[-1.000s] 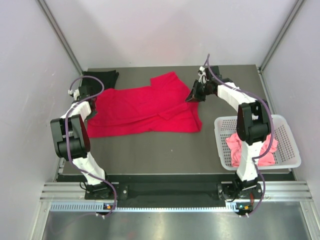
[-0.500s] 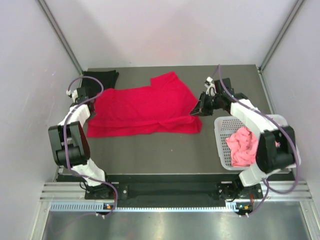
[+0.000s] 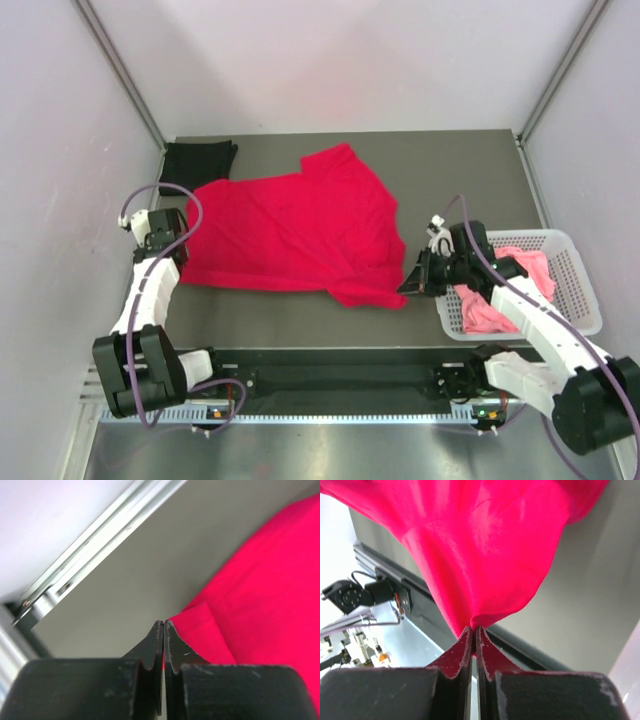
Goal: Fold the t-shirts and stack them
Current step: Fold the tshirt
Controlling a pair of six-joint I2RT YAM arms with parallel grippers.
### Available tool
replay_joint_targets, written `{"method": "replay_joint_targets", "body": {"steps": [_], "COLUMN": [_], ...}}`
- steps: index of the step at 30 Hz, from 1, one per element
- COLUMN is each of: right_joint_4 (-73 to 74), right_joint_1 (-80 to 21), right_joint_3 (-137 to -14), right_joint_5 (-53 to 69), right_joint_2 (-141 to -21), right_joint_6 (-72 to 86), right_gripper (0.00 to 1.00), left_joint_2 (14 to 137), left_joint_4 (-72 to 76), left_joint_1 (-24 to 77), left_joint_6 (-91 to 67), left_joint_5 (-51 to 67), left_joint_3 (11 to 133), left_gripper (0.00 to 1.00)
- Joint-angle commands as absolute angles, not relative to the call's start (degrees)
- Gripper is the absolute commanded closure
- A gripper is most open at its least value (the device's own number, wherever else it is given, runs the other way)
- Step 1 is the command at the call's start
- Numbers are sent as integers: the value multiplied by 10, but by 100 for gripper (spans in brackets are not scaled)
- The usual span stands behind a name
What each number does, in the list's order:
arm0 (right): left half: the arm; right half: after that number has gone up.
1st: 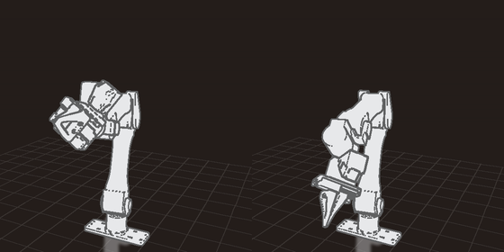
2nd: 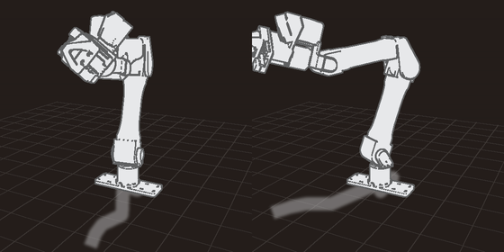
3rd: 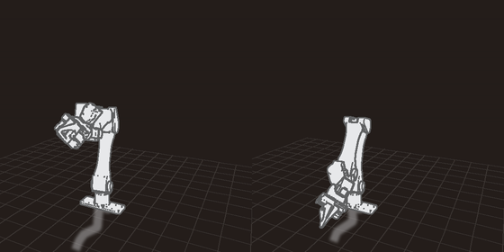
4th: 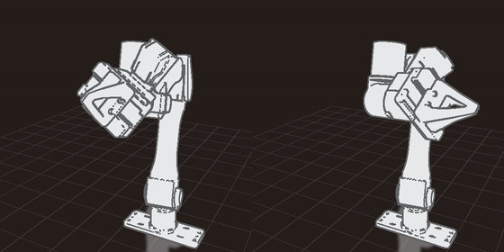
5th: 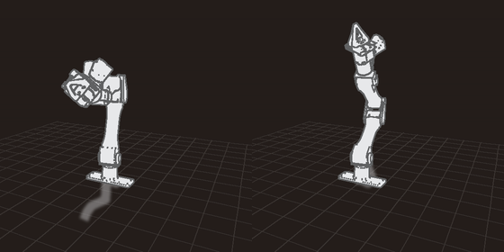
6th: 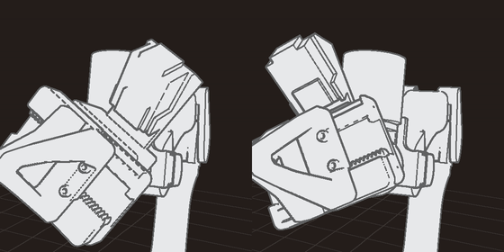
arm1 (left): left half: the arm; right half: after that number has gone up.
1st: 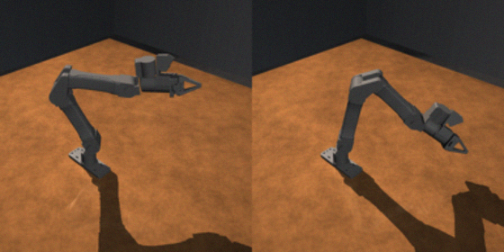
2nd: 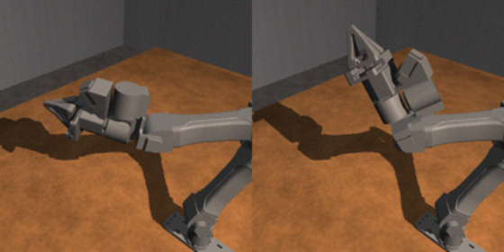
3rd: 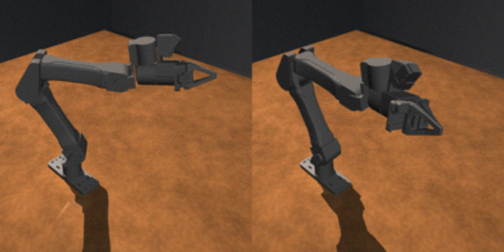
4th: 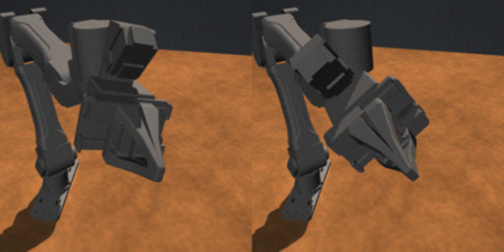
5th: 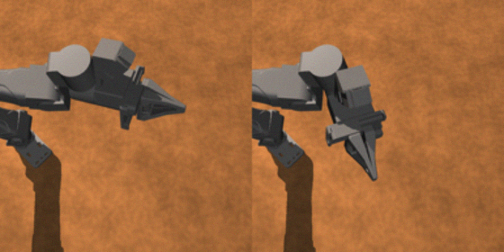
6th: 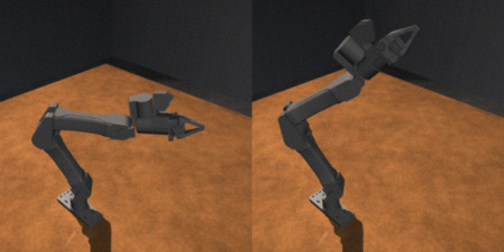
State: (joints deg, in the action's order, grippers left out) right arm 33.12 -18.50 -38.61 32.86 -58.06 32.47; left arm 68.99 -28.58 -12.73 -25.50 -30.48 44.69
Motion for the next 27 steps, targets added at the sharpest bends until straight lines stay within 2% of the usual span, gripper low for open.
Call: {"method": "replay_joint_targets", "body": {"steps": [1,11,17,22,27], "right_joint_4": [357,398,403,413,408], "right_joint_1": [-197,-207,-214,-216,-215], "right_joint_3": [-358,-283,-255,-260,-331], "right_joint_5": [341,342,344,346,316], "right_joint_2": [-519,-468,-483,-487,-547], "right_joint_6": [342,333,326,318,293], "right_gripper": [100,100,100,100,100], "left_joint_2": [671,645,634,640,648], "left_joint_4": [-322,-369,-469,-472,-425], "left_joint_1": [-132,-132,-132,-132,-131], "left_joint_6": [-320,-441,-571,-582,-520], "left_joint_5": [-380,-438,-519,-517,-485], "left_joint_3": [436,396,407,408,413], "left_gripper": [100,100,100,100,100]}}
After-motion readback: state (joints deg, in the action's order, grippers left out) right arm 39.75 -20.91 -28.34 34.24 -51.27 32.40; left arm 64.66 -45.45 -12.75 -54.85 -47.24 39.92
